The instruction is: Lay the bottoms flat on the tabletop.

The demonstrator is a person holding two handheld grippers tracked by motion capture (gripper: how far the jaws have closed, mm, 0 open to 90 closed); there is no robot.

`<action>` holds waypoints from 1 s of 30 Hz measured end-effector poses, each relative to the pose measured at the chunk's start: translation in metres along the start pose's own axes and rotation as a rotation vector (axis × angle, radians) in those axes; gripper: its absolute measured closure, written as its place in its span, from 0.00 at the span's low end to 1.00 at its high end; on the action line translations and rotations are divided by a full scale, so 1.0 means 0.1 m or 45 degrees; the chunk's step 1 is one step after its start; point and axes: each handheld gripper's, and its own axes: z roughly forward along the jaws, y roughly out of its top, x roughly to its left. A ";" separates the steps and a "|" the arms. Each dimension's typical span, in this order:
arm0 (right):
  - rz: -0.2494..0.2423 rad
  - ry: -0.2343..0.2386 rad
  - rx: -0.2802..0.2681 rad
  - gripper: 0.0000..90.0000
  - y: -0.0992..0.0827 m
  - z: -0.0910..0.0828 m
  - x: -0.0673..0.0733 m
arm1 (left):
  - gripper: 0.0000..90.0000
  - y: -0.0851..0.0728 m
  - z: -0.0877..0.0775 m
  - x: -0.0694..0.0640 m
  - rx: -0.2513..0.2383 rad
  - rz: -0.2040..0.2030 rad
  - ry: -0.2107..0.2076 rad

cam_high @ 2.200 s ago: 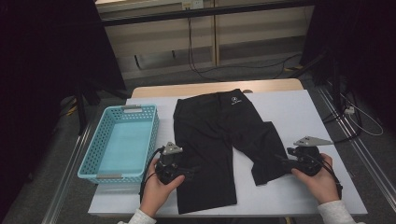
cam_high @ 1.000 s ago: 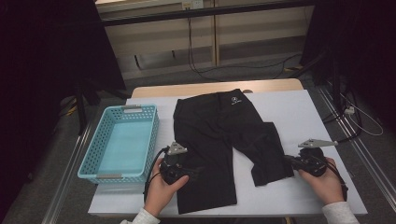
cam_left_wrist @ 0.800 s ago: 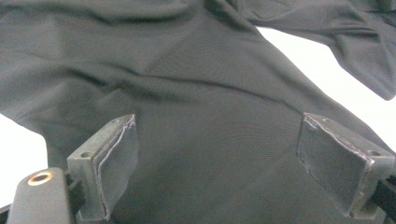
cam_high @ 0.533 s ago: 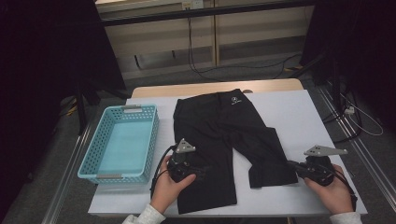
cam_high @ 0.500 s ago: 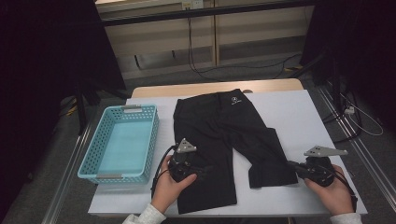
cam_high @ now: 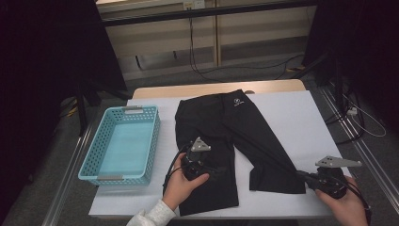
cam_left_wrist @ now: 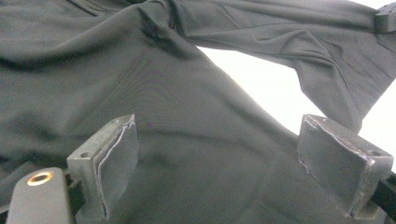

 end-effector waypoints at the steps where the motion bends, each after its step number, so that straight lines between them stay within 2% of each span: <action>1: -0.008 -0.004 0.003 0.99 0.00 0.01 0.01 | 0.15 0.00 0.00 0.00 0.005 -0.002 -0.003; 6: -0.019 -0.030 0.013 0.99 0.02 0.05 -0.03 | 0.15 0.00 -0.03 0.02 -0.014 -0.011 0.002; 9: -0.011 -0.046 0.007 0.99 0.02 0.05 -0.06 | 0.15 -0.03 -0.02 0.03 0.002 -0.016 0.006; 15: -0.048 -0.075 0.023 0.97 0.05 0.07 -0.08 | 0.14 -0.05 -0.08 0.08 -0.023 -0.048 0.020; 18: -0.061 -0.105 -0.003 0.90 0.07 0.08 -0.06 | 0.14 -0.08 -0.08 0.09 -0.007 -0.058 0.018; 20: -0.072 -0.128 -0.027 0.76 0.12 0.07 -0.01 | 0.14 -0.09 -0.07 0.09 0.006 -0.055 0.020; 22: -0.094 -0.142 -0.052 0.72 0.16 0.06 0.05 | 0.14 -0.08 -0.10 0.08 -0.007 -0.047 0.032; 25: -0.102 -0.127 -0.090 0.57 0.23 0.06 0.16 | 0.14 -0.06 -0.13 0.07 -0.032 -0.041 0.042; 27: -0.105 -0.112 -0.084 0.55 0.24 0.11 0.22 | 0.14 -0.05 -0.14 0.07 -0.036 -0.042 0.043; 30: -0.095 -0.081 -0.075 0.47 0.24 0.17 0.28 | 0.14 -0.07 -0.12 0.09 -0.017 -0.040 0.037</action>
